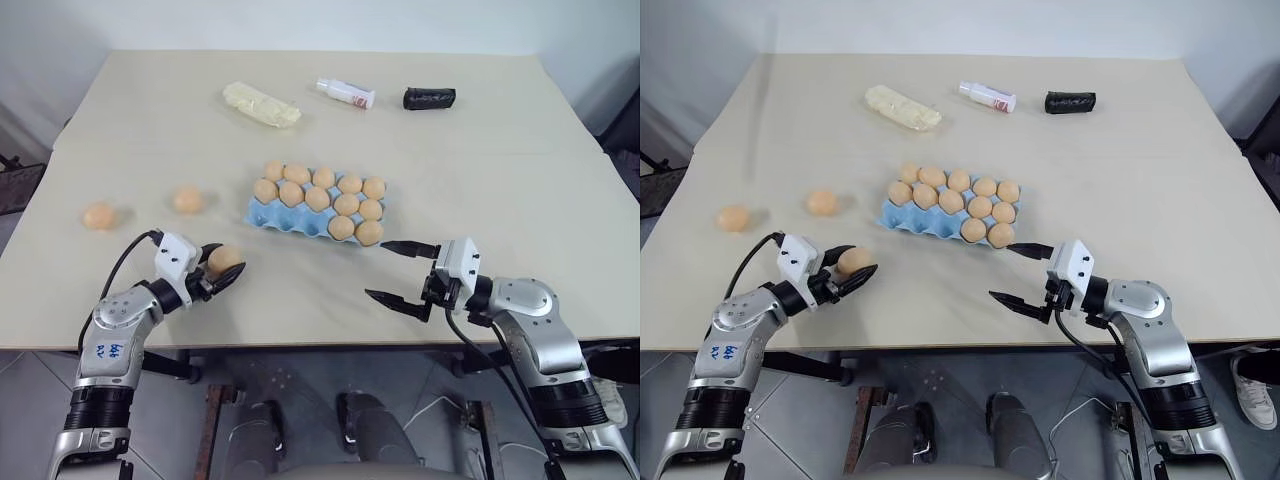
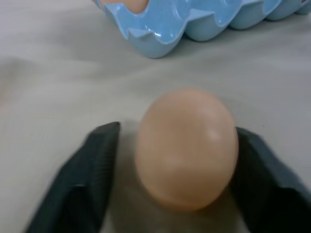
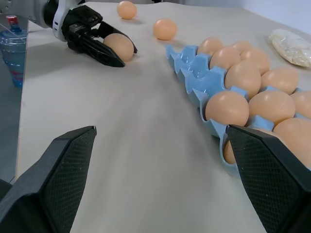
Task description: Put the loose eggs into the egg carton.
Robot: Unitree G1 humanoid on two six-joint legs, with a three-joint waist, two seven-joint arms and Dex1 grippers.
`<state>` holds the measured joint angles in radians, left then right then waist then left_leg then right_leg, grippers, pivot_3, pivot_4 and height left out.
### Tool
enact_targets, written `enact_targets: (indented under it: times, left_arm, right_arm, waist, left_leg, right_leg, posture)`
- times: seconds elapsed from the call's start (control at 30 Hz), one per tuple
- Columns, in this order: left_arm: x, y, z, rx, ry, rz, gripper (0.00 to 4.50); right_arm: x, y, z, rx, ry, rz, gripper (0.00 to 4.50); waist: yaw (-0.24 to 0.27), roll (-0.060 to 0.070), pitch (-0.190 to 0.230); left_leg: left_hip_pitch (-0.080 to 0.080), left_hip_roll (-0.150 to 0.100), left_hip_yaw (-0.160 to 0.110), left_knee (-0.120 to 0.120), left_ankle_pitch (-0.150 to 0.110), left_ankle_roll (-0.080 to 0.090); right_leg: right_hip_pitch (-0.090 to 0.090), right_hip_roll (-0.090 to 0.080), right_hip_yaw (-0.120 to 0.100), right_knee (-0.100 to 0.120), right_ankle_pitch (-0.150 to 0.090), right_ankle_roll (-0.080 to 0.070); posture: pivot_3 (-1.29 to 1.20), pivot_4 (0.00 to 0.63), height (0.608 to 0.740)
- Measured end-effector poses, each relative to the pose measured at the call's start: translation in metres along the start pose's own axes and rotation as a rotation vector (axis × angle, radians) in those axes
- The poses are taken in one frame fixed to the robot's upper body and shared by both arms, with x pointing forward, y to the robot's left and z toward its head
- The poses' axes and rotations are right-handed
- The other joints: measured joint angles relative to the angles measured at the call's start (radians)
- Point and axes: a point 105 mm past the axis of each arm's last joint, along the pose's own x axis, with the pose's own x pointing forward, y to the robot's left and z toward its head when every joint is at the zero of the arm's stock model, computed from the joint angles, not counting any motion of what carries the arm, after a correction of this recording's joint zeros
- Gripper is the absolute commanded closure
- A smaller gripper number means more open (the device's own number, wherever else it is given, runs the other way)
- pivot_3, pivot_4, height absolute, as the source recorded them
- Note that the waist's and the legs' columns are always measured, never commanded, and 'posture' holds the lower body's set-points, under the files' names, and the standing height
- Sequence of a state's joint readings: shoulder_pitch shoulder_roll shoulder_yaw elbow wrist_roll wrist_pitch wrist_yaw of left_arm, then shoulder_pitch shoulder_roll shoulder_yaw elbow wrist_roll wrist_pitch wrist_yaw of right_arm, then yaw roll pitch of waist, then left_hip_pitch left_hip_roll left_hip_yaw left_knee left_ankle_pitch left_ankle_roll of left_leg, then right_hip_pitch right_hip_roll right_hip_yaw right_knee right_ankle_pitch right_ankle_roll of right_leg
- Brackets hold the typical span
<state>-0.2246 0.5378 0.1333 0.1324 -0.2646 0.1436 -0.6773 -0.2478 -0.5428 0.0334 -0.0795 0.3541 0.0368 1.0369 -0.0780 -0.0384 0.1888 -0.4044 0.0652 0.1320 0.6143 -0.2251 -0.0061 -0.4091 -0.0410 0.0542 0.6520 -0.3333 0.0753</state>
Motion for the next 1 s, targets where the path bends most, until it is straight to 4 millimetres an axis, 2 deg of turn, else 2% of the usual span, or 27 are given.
enact_targets:
  times: [0.1, 0.2, 0.3, 0.37, 0.47, 0.53, 0.73, 1.0]
  left_arm:
    - [0.003, -0.003, 0.003, 0.005, -0.022, -0.013, 2.86]
    - [0.005, -0.006, 0.007, 0.009, -0.038, -0.034, 2.91]
    - [0.015, -0.012, 0.022, 0.019, -0.091, -0.081, 2.91]
    - [0.032, -0.021, 0.039, 0.034, -0.143, -0.134, 2.91]
    - [0.065, -0.046, 0.08, 0.086, -0.25, -0.262, 2.91]
    - [0.079, -0.055, 0.093, 0.11, -0.28, -0.306, 2.91]
    - [0.106, -0.065, 0.08, 0.075, -0.235, -0.346, 2.91]
    - [0.119, -0.074, 0.074, 0.054, -0.244, -0.377, 2.91]
  right_arm:
    - [0.0, 0.0, -0.001, 0.002, 0.001, -0.009, 0.0]
    - [-0.002, 0.002, -0.003, 0.012, 0.007, -0.019, 0.0]
    - [-0.002, 0.002, -0.004, 0.013, 0.008, -0.029, 0.0]
    - [-0.004, 0.001, -0.005, 0.014, 0.013, -0.043, 0.0]
    - [-0.002, -0.001, -0.002, 0.003, 0.006, -0.047, 0.0]
    - [-0.001, -0.002, 0.0, -0.003, 0.003, -0.054, 0.0]
    - [-0.001, -0.003, 0.0, -0.012, 0.005, -0.087, 0.0]
    - [-0.002, 0.001, 0.002, -0.007, -0.004, -0.131, 0.0]
  waist:
    - [0.001, 0.0, 0.0]
    - [0.002, 0.0, 0.0]
    - [0.007, 0.0, 0.0]
    - [0.015, 0.0, 0.0]
    - [0.034, 0.0, 0.0]
    - [0.037, 0.0, 0.0]
    - [0.025, 0.0, 0.0]
    - [0.028, 0.0, 0.0]
  left_leg:
    - [0.0, 0.0, 0.0, 0.0, 0.0, 0.0]
    - [0.0, 0.0, 0.0, 0.0, 0.0, 0.0]
    - [0.0, 0.0, 0.0, 0.002, 0.0, 0.0]
    - [0.0, -0.001, 0.0, 0.002, 0.0, -0.001]
    - [-0.001, -0.001, 0.0, 0.007, -0.001, 0.0]
    - [0.0, -0.001, 0.003, 0.008, -0.002, 0.002]
    - [-0.001, 0.0, 0.007, 0.01, -0.001, 0.006]
    - [-0.001, 0.0, 0.008, 0.013, -0.003, 0.008]
  right_leg:
    - [0.0, 0.0, 0.0, 0.0, 0.0, 0.0]
    - [0.0, 0.0, 0.0, 0.0, 0.0, 0.0]
    - [0.0, 0.0, 0.0, 0.001, 0.001, 0.001]
    - [0.0, 0.0, 0.0, 0.001, 0.001, 0.003]
    - [0.002, 0.001, 0.0, 0.001, 0.003, 0.004]
    - [0.002, 0.001, 0.0, 0.0, 0.004, 0.006]
    - [0.0, 0.002, 0.002, 0.0, 0.004, 0.007]
    - [0.0, 0.002, 0.002, 0.0, 0.005, 0.008]
  posture:
    - [0.0, 0.15, 0.74]
    - [0.0, 0.15, 0.74]
    - [0.0, 0.15, 0.74]
    - [0.0, 0.15, 0.74]
    - [0.0, 0.15, 0.74]
    - [0.0, 0.15, 0.74]
    - [0.0, 0.15, 0.74]
    - [0.0, 0.15, 0.74]
